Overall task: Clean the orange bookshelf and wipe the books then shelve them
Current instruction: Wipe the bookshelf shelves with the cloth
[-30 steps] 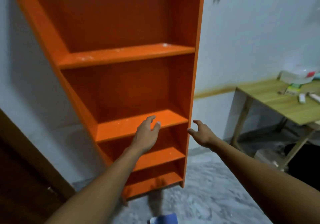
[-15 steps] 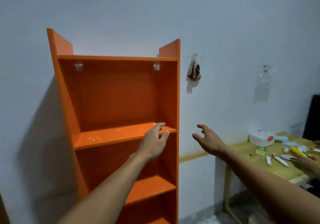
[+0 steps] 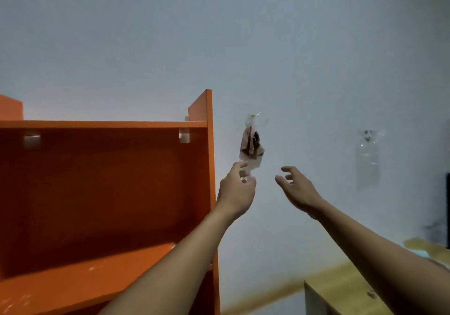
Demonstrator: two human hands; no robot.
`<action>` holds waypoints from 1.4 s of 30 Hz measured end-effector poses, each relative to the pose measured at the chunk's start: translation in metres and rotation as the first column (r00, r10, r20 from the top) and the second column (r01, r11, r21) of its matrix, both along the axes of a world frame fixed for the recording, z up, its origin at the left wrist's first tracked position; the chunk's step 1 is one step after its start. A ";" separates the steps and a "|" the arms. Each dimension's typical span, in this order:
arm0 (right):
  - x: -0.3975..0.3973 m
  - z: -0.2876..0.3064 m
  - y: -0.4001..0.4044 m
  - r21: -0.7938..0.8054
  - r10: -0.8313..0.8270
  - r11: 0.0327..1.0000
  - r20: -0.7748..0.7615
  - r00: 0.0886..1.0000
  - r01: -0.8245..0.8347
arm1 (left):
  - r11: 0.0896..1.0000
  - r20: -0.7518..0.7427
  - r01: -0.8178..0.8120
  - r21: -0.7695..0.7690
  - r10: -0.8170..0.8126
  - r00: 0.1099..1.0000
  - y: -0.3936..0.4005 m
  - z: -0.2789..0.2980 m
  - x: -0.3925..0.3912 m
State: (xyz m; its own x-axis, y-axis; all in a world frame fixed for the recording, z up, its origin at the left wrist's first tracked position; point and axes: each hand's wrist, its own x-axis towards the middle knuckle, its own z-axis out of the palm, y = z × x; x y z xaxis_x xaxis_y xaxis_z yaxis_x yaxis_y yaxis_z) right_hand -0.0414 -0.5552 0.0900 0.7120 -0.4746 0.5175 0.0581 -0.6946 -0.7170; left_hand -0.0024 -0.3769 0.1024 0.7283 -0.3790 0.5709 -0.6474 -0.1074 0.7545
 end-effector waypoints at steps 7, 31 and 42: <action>0.118 0.056 -0.098 0.069 0.076 0.994 0.101 0.992 -0.083 | 0.988 -0.065 -0.153 -0.004 0.153 0.986 -0.116 0.061 0.119; 0.231 0.141 -0.138 0.329 0.324 0.813 0.432 0.842 -0.481 | 0.991 -0.077 -0.102 -0.087 0.096 0.992 -0.189 0.119 0.263; 0.133 0.076 -0.138 0.424 0.521 0.696 0.259 0.814 -0.580 | 0.991 -0.142 -0.060 -0.120 0.043 0.989 -0.155 0.054 0.159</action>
State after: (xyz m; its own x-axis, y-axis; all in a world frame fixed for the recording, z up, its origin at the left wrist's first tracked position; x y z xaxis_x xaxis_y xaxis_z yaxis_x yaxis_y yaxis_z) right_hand 0.0916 -0.6927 0.1656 0.8756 -0.2156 0.4322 0.4209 -0.0984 -0.9018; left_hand 0.1569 -0.5318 0.1562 0.8205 -0.2718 0.5030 -0.5315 -0.0384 0.8462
